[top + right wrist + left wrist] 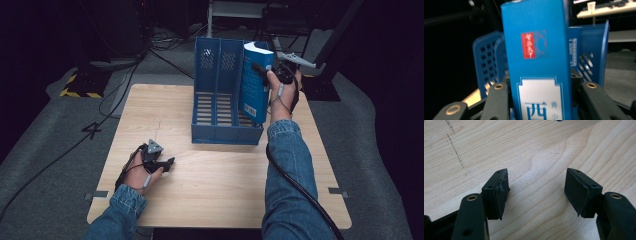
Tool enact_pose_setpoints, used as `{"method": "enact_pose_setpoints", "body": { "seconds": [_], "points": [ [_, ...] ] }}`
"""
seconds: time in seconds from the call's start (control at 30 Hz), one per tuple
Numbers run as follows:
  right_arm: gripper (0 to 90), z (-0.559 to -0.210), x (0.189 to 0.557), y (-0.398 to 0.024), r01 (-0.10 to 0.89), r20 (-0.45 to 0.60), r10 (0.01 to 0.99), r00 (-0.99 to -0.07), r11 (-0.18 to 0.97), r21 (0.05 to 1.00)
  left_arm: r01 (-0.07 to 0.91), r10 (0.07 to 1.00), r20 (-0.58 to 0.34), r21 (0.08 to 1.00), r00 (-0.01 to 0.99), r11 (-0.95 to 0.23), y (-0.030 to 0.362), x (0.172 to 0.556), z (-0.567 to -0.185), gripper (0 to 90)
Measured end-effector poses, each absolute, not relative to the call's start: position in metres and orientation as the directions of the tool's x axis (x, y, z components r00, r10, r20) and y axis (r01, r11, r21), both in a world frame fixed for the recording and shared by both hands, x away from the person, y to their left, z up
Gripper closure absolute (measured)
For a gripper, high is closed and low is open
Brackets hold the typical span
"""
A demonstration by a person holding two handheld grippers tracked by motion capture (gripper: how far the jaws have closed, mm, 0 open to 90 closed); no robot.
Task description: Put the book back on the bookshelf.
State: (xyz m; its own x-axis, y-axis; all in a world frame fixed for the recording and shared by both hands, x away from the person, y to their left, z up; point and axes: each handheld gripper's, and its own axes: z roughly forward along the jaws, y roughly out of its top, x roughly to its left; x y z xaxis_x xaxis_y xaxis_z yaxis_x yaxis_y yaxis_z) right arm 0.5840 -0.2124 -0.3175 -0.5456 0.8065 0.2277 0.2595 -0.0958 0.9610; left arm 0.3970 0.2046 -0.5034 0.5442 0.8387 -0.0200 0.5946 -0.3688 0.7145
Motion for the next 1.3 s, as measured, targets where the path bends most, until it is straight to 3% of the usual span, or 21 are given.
{"method": "enact_pose_setpoints", "body": {
  "seconds": [0.13, 0.23, 0.47, 0.8, 0.83, 0.9, 0.93, 1.1, 1.3],
  "points": [
    [59.6, -0.331, 0.587, -0.203, 0.331, 0.173, 0.836, -0.52, 0.011, 0.944, 0.593, 0.838, -0.017, 0.714, 0.545, -0.372, 0.205, 0.397, -0.503, 36.8],
    [59.7, -0.335, 0.584, -0.206, 0.328, 0.196, 0.842, -0.503, -0.024, 0.945, 0.594, 0.836, -0.019, 0.713, 0.548, -0.373, 0.205, 0.397, -0.503, 36.9],
    [57.3, -0.323, 0.575, -0.205, 0.404, 0.117, 0.889, -0.443, 0.081, 0.911, 0.594, 0.837, -0.021, 0.714, 0.547, -0.371, 0.205, 0.397, -0.503, 36.8],
    [42.0, -0.319, 0.579, -0.193, 0.505, 0.08, 0.938, -0.338, 0.109, 0.856, 0.596, 0.837, -0.023, 0.713, 0.547, -0.37, 0.205, 0.397, -0.503, 36.8],
    [43.9, -0.321, 0.582, -0.193, 0.518, 0.081, 0.943, -0.324, 0.105, 0.849, 0.592, 0.836, -0.017, 0.714, 0.549, -0.374, 0.205, 0.397, -0.503, 36.8],
    [57.4, -0.324, 0.586, -0.195, 0.551, 0.103, 0.947, -0.306, 0.087, 0.83, 0.593, 0.837, -0.018, 0.713, 0.547, -0.373, 0.205, 0.397, -0.503, 36.8],
    [58.9, -0.324, 0.587, -0.197, 0.559, 0.119, 0.947, -0.299, 0.072, 0.826, 0.595, 0.837, -0.018, 0.712, 0.547, -0.373, 0.205, 0.397, -0.503, 36.8],
    [61.4, -0.321, 0.585, -0.192, 0.555, 0.128, 0.94, -0.315, 0.074, 0.828, 0.595, 0.837, -0.02, 0.713, 0.548, -0.372, 0.205, 0.397, -0.503, 36.8],
    [61.6, -0.31, 0.578, -0.192, 0.469, 0.132, 0.933, -0.335, 0.044, 0.882, 0.594, 0.836, -0.018, 0.712, 0.549, -0.375, 0.205, 0.397, -0.503, 36.8]
  ]
}}
